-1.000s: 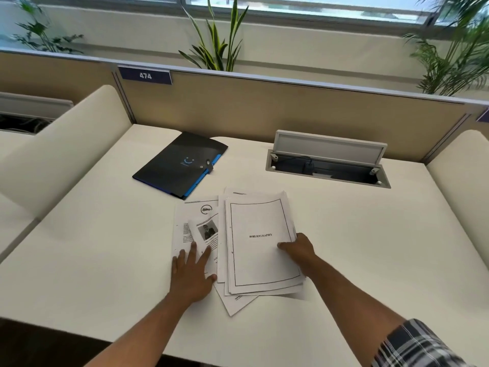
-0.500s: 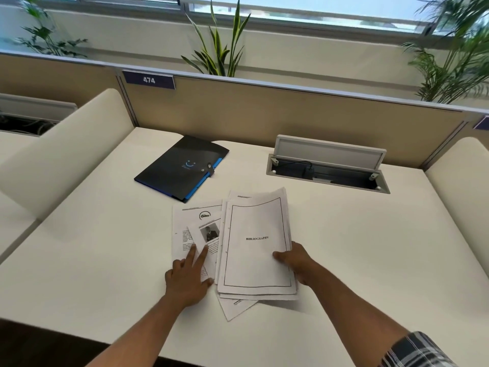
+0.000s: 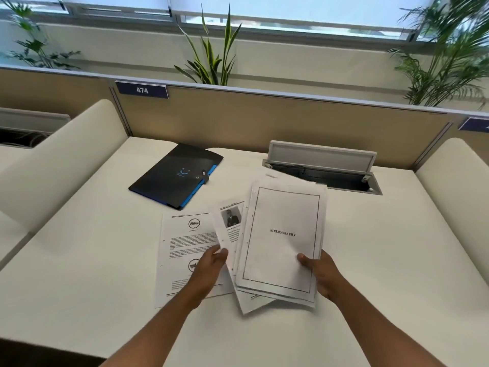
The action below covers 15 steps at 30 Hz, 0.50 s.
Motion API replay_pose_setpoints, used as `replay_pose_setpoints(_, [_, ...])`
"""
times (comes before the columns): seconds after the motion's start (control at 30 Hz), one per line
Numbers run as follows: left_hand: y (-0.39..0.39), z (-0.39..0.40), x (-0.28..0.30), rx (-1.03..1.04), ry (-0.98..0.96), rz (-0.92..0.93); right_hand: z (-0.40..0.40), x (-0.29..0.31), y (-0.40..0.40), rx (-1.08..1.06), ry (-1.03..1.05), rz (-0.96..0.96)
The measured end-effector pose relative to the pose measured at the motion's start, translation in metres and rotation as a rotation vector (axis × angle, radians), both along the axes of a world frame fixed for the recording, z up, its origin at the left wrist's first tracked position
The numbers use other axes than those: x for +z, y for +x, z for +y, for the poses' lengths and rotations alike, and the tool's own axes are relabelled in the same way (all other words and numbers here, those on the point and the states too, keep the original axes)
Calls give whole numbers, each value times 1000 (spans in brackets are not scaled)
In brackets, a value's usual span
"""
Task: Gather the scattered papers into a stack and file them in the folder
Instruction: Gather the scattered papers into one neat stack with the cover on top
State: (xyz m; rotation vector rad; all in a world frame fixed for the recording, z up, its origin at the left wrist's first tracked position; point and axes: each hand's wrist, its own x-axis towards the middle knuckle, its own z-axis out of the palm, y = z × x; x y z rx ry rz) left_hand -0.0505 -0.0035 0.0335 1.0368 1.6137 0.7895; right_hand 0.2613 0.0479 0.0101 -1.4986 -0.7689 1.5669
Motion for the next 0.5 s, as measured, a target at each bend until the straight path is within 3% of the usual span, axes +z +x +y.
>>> replay_pose_setpoints(0.03, [7, 5, 8, 25, 19, -111, -2, 5, -2, 21, 41, 36])
replay_pose_setpoints(0.27, [29, 22, 40, 165, 281, -223, -8, 46, -13, 126, 250, 154])
replay_pose_setpoints(0.5, [37, 29, 59, 51, 379, -169, -8, 73, -23, 121, 461, -22])
